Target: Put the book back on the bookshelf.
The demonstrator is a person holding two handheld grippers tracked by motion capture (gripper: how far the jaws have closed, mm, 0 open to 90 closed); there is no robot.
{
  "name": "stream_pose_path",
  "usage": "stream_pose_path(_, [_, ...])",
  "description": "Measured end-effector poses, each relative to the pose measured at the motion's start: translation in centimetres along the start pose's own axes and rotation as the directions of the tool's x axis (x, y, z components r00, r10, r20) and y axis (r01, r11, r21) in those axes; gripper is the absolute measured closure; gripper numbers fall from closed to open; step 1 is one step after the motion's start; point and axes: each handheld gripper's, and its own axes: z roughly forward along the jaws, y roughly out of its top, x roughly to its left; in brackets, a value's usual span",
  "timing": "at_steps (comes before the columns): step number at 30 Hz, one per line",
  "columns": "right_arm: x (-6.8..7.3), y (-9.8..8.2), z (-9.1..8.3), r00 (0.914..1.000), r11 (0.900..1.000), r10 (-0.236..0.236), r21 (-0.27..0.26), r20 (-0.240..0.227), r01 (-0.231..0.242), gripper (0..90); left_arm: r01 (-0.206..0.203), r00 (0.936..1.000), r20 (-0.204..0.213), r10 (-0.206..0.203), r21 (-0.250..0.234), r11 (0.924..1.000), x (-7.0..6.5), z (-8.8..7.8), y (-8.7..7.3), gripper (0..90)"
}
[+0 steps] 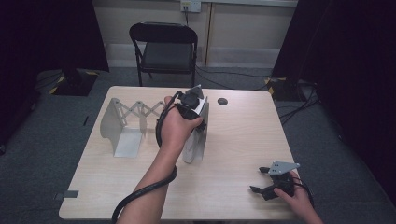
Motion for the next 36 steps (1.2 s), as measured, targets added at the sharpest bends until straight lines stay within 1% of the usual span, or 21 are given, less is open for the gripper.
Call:
stream_pose_path(2, [0.0,0.0,0.0,1.0000,1.000,0.000,0.000,0.000,0.000,12.4,0.006,1.0000,0.006,-0.006,-0.008,0.9999,0.0,0.0,-0.1,33.0])
stream_pose_path(3, [0.0,0.0,0.0,1.0000,1.000,0.001,0.000,0.000,-0.001,12.4,-0.004,1.0000,0.004,0.004,-0.013,0.9999,0.1,-0.1,-0.1,33.0])
stream_pose_path(4, [0.0,0.0,0.0,1.0000,1.000,0.000,0.000,0.000,0.000,12.4,0.001,1.0000,0.003,-0.001,-0.009,1.0000,0.1,-0.1,-0.2,32.7])
stream_pose_path(5, [0.0,0.0,0.0,1.0000,1.000,0.001,0.000,0.000,-0.001,12.4,-0.005,1.0000,0.004,0.005,-0.007,1.0000,0.2,-0.1,-0.2,31.3])
stream_pose_path(6, [0.0,0.0,0.0,1.0000,1.000,0.001,0.000,0.000,-0.001,12.4,0.006,0.9999,0.010,-0.006,-0.008,0.9999,0.2,-0.1,-0.3,30.9])
stream_pose_path(7, [0.0,0.0,0.0,1.0000,1.000,0.000,0.000,0.000,0.000,12.4,-0.009,0.9999,0.009,0.009,-0.008,0.9999,0.3,-0.1,-0.4,30.8])
stream_pose_path(10, [0.0,0.0,0.0,1.0000,1.000,0.000,0.000,0.000,0.000,12.4,-0.002,0.9999,0.013,0.002,-0.006,1.0000,0.4,0.0,-0.6,29.8])
stream_pose_path(12, [0.0,0.0,0.0,1.0000,1.000,0.000,0.000,0.000,0.000,12.4,-0.009,0.9998,0.015,0.009,-0.002,1.0000,0.6,0.0,-0.7,29.1])
stream_pose_path(13, [0.0,0.0,0.0,1.0000,1.000,0.000,0.000,0.000,0.000,12.4,-0.012,0.9999,0.010,0.012,-0.006,0.9999,0.7,0.0,-0.8,28.6])
stream_pose_path(15, [0.0,0.0,0.0,1.0000,1.000,0.000,0.000,0.000,0.000,12.4,-0.012,0.9998,0.017,0.012,-0.004,0.9999,0.8,0.0,-0.9,27.3])
stream_pose_path(19, [0.0,0.0,0.0,1.0000,1.000,-0.001,0.000,0.000,0.001,12.4,-0.006,0.9997,0.022,0.006,-0.005,1.0000,0.9,0.0,-1.2,26.9])
stream_pose_path(21, [0.0,0.0,0.0,1.0000,1.000,0.000,0.000,0.000,0.000,12.4,-0.014,0.9997,0.020,0.014,0.002,0.9999,1.0,0.0,-1.3,26.3])
stream_pose_path(22, [0.0,0.0,0.0,1.0000,1.000,0.000,0.000,0.000,0.000,12.4,0.000,0.9996,0.027,0.000,-0.002,1.0000,1.0,0.0,-1.5,26.3])
stream_pose_path(23, [0.0,0.0,0.0,1.0000,1.000,-0.001,0.000,0.000,0.001,12.4,-0.009,0.9996,0.027,0.009,-0.005,0.9999,1.1,0.0,-1.5,26.3])
stream_pose_path(26, [0.0,0.0,0.0,1.0000,1.000,-0.001,0.000,0.000,0.001,12.4,-0.015,0.9996,0.026,0.015,-0.005,0.9999,1.3,-0.1,-1.6,26.2])
stream_pose_path(29, [0.0,0.0,0.0,1.0000,1.000,0.000,0.001,0.000,0.000,12.4,-0.007,0.9994,0.033,0.007,-0.004,1.0000,1.1,-0.1,-1.8,26.3])
stream_pose_path(30, [0.0,0.0,0.0,1.0000,1.000,-0.001,0.000,0.000,0.001,12.4,-0.012,0.9994,0.031,0.012,-0.004,0.9999,1.2,-0.1,-1.8,26.4])
stream_pose_path(31, [0.0,0.0,0.0,1.0000,1.000,-0.001,0.000,0.000,0.001,12.4,-0.005,0.9995,0.032,0.005,-0.004,1.0000,1.1,-0.1,-1.8,26.3])
stream_pose_path(33, [0.0,0.0,0.0,1.0000,1.000,0.000,0.000,0.000,0.000,12.4,-0.020,0.9994,0.027,0.020,-0.003,0.9998,1.2,-0.2,-1.9,26.4])
stream_pose_path(35, [0.0,0.0,0.0,1.0000,1.000,0.000,0.000,0.000,0.000,12.4,-0.012,0.9993,0.036,0.012,-0.002,0.9999,1.1,-0.2,-2.0,26.3])
stream_pose_path(36, [0.0,0.0,0.0,1.0000,1.000,0.001,0.000,0.000,-0.001,12.4,-0.017,0.9992,0.036,0.017,-0.002,0.9999,1.2,-0.2,-2.1,26.3])
